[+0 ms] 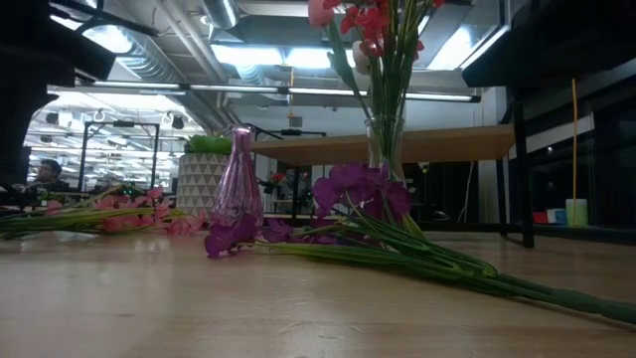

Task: Pick and place flowers into a vace then onto a shelf
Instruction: Put the pink flowers into the pink vase

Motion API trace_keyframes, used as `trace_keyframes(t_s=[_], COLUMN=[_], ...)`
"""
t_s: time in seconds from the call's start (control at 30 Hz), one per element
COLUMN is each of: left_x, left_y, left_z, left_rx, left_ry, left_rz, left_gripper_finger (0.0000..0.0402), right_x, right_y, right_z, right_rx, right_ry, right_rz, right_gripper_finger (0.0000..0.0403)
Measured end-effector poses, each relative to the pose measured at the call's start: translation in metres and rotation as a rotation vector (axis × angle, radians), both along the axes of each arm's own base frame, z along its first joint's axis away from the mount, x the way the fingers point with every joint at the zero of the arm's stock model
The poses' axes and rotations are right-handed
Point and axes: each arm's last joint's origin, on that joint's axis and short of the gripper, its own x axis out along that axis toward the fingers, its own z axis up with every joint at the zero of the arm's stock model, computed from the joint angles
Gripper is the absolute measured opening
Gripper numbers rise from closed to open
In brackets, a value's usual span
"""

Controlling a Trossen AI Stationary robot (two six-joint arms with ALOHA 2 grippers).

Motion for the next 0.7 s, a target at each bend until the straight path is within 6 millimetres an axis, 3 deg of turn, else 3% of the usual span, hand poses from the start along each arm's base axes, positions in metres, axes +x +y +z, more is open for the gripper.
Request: trace_keyframes(t_s=[0.27, 0.47, 0.7], left_x=[0.002, -0.008, -0.017], left_y=[0.001, 0.009, 0.015], left_z=[-0.001, -0.02, -0.035], left_rx=[0.016, -0.017, -0.117], left_ry=[-0.02, -0.03, -0.174], left_rz=[-0.055, -0.048, -0.085], left_gripper_finger=[0.0173, 0.0173, 0.0173], right_x=[-0.004, -0.007, -0.007], right_y=[0.005, 0.009, 0.009], right_z=[0.0, 0.0, 0.0], right_rx=[0.0, 0.0, -0.001], right_ry=[0.0, -0.001, -0.002], right_rz=[0.021, 0.036, 0.039], right_gripper_finger=[0.0014, 0.0014, 0.0014])
